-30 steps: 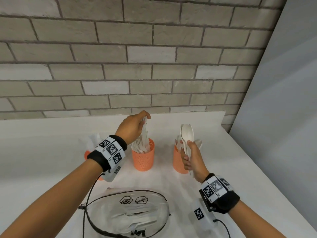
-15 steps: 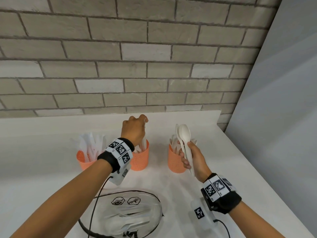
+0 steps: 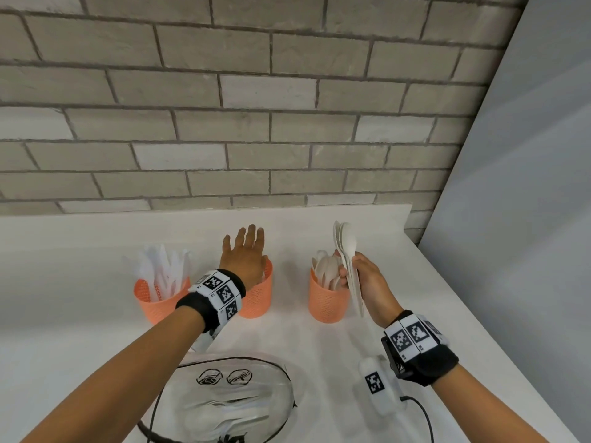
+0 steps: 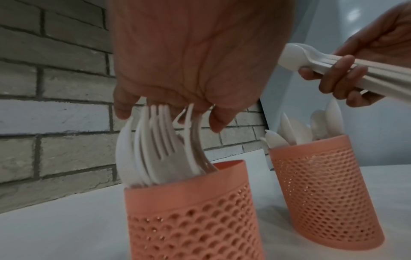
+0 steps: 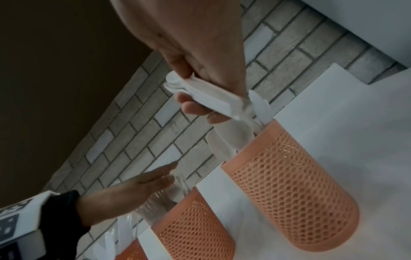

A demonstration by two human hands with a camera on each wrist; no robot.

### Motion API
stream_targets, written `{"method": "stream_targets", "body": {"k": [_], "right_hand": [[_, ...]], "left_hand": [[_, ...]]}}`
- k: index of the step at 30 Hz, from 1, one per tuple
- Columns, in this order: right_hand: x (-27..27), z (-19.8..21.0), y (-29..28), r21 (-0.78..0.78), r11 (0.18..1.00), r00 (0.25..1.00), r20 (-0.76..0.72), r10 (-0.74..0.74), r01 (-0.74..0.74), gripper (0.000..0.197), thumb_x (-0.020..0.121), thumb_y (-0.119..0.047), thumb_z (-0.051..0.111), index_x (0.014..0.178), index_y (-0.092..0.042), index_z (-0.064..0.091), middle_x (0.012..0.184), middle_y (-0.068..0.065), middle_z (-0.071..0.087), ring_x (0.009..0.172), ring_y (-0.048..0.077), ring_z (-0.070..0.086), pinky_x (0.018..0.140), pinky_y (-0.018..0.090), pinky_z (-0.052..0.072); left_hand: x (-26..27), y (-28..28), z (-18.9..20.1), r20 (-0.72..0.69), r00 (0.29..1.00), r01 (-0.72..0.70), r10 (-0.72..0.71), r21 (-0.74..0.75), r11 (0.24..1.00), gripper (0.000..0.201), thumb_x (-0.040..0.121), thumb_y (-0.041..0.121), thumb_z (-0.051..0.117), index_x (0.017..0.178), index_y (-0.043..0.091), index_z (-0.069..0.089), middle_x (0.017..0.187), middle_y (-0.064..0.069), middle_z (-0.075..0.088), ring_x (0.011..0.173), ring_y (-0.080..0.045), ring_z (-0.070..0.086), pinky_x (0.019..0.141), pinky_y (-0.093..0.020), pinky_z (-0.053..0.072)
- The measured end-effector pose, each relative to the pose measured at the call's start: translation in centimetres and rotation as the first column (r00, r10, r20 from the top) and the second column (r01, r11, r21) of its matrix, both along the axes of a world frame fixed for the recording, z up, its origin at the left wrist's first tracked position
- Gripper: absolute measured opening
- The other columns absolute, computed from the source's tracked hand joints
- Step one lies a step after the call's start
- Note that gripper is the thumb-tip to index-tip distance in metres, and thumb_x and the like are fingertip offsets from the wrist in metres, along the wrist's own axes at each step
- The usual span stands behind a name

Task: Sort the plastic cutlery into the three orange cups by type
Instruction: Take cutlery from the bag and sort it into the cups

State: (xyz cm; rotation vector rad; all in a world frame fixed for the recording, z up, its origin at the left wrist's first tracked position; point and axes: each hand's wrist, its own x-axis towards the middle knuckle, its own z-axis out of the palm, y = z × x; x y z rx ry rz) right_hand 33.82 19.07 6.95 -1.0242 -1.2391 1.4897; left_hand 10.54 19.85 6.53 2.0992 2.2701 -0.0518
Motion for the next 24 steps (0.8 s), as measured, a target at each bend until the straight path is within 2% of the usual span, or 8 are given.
{"method": "stream_targets", "body": {"k": [6,10,13,14,16,18,21,24], "right_hand": [[-0.9,0.8,0.3,-0.035,0.990,0.975,-0.172,-0.143,0.139,0.035,0.094,-0.017,0.025,0.073,-0.012,0.052,0.046,-0.006,0.043,0.045,0.007,0.037,0.045,0.015,0.034],[-1.3,0.6,0.9,-0.028,0.981,0.920,-0.344,-0.189,0.192,0.042,0.096,-0.031,0.021,0.069,-0.011,0.047,0.037,-0.011,0.034,0.036,0.004,0.030,0.038,0.014,0.029],[-1.5,0.3,1.2,0.038,0.964,0.920,-0.313,-0.238,0.262,0.040,0.084,-0.049,0.045,0.064,-0.015,0.044,0.037,-0.012,0.035,0.035,0.001,0.031,0.040,0.013,0.030],[-1.6,0.3,1.2,0.086,0.955,0.928,-0.277,-0.251,0.284,0.037,0.080,-0.046,0.054,0.062,-0.015,0.042,0.037,-0.012,0.036,0.035,0.001,0.032,0.042,0.014,0.032],[-1.8,0.3,1.3,0.186,0.924,0.933,-0.207,-0.296,0.334,0.038,0.087,-0.025,0.060,0.057,-0.015,0.039,0.035,-0.011,0.039,0.036,0.000,0.037,0.047,0.016,0.036],[-1.8,0.3,1.8,0.232,0.897,0.924,-0.171,-0.343,0.376,0.041,0.092,-0.010,0.053,0.055,-0.014,0.038,0.033,-0.010,0.040,0.034,0.000,0.039,0.046,0.015,0.038],[-2.1,-0.2,2.5,0.283,0.880,0.924,-0.137,-0.356,0.381,0.043,0.096,-0.011,0.047,0.054,-0.014,0.038,0.033,-0.009,0.042,0.035,0.001,0.040,0.045,0.013,0.038],[-2.1,-1.4,2.7,0.337,0.875,0.936,-0.080,-0.342,0.348,0.044,0.096,-0.015,0.047,0.053,-0.012,0.042,0.042,-0.009,0.047,0.045,0.007,0.048,0.054,0.018,0.043]], "left_hand": [[0.9,-0.1,-0.8,-0.018,0.999,0.044,-0.044,-0.038,0.998,0.062,0.100,0.034,0.021,0.148,0.008,-0.009,0.159,-0.007,-0.002,0.147,-0.024,0.003,0.119,-0.041,0.005],[1.4,0.3,-0.7,-0.076,0.997,0.015,-0.019,-0.056,0.998,0.074,0.096,0.052,0.021,0.148,0.009,-0.009,0.159,-0.007,-0.001,0.147,-0.023,0.000,0.116,-0.050,-0.004],[1.1,0.4,-0.2,-0.010,1.000,-0.028,0.027,-0.087,0.996,0.077,0.094,0.057,0.021,0.148,0.011,-0.009,0.159,-0.008,-0.002,0.147,-0.024,-0.004,0.116,-0.052,-0.005],[0.9,0.4,0.2,0.052,0.998,-0.033,0.038,-0.093,0.995,0.076,0.094,0.056,0.021,0.148,0.012,-0.009,0.159,-0.009,-0.003,0.147,-0.024,-0.005,0.116,-0.051,-0.005],[0.5,0.1,1.8,0.180,0.983,-0.031,0.042,-0.067,0.997,0.074,0.095,0.053,0.023,0.149,0.012,-0.007,0.159,-0.011,-0.003,0.147,-0.024,-0.005,0.118,-0.047,-0.003],[0.1,-0.9,4.1,0.258,0.966,-0.019,0.017,0.006,1.000,0.069,0.097,0.049,0.025,0.149,0.011,0.003,0.158,-0.012,0.003,0.147,-0.025,0.000,0.119,-0.042,0.002],[-0.4,-3.7,7.7,0.424,0.900,0.054,-0.106,0.132,0.990,0.054,0.098,0.039,0.033,0.144,0.012,0.030,0.151,-0.009,0.031,0.141,-0.023,0.025,0.113,-0.030,0.020],[-1.1,-8.3,9.8,0.559,0.787,0.152,-0.263,0.238,0.959,0.033,0.096,0.032,0.044,0.124,0.019,0.056,0.124,0.004,0.060,0.116,-0.012,0.055,0.095,-0.018,0.038]]}}
